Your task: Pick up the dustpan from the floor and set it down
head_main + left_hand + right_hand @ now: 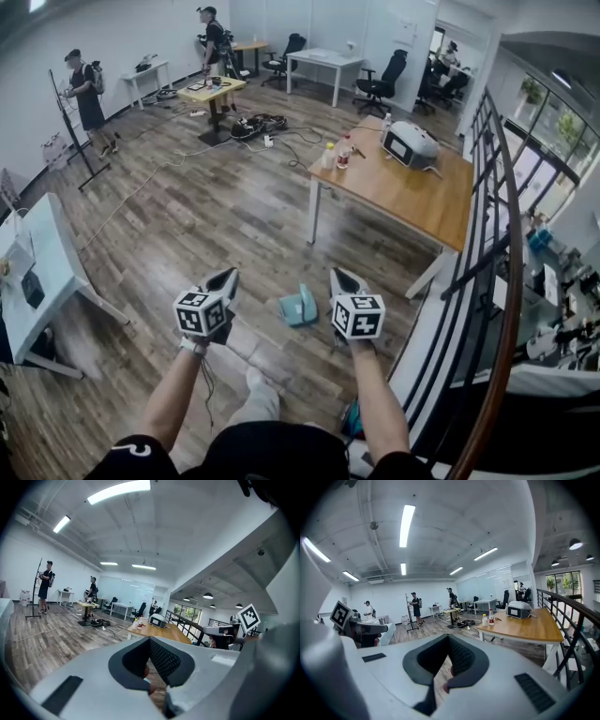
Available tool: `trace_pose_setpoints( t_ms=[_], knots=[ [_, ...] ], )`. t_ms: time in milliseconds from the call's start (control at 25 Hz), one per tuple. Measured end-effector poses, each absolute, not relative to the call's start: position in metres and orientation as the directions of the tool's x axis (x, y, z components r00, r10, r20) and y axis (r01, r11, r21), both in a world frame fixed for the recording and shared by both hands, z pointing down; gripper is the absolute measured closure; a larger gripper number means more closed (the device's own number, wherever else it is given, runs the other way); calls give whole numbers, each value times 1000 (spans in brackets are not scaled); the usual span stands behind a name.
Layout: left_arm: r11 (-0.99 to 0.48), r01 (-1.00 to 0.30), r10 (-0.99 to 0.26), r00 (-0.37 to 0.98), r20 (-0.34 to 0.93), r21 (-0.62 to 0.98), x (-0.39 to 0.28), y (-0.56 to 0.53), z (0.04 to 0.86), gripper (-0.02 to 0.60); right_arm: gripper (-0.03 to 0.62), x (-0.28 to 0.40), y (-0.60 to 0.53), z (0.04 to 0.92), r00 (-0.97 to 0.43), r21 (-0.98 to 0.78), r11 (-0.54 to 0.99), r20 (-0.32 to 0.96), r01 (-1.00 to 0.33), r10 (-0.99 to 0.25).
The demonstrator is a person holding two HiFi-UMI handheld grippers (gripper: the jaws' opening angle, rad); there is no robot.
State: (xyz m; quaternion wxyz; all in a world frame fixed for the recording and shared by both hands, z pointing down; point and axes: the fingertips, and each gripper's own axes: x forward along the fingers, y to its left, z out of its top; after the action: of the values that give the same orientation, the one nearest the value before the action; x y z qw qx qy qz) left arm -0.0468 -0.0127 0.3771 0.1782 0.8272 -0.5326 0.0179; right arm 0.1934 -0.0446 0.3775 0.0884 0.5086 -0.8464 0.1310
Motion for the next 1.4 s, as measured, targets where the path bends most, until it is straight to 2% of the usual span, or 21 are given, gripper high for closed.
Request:
trace_pose_setpoints(
  t_ms=[680,960,1400],
  knots=[
    [-454,-852,-825,513,238,263,-114,-187,375,584,600,121,-197,374,-401,-125,381,303,-916,-865],
    [-484,-824,-801,553,229,295,-121,-222,379,584,600,102,-227,387,-378,-121,359,317,-926,-870],
    [-461,-842,-808,528,260,280,-119,-251,400,584,600,97,-261,405,-409,-113,395,339,-912,-847]
  ],
)
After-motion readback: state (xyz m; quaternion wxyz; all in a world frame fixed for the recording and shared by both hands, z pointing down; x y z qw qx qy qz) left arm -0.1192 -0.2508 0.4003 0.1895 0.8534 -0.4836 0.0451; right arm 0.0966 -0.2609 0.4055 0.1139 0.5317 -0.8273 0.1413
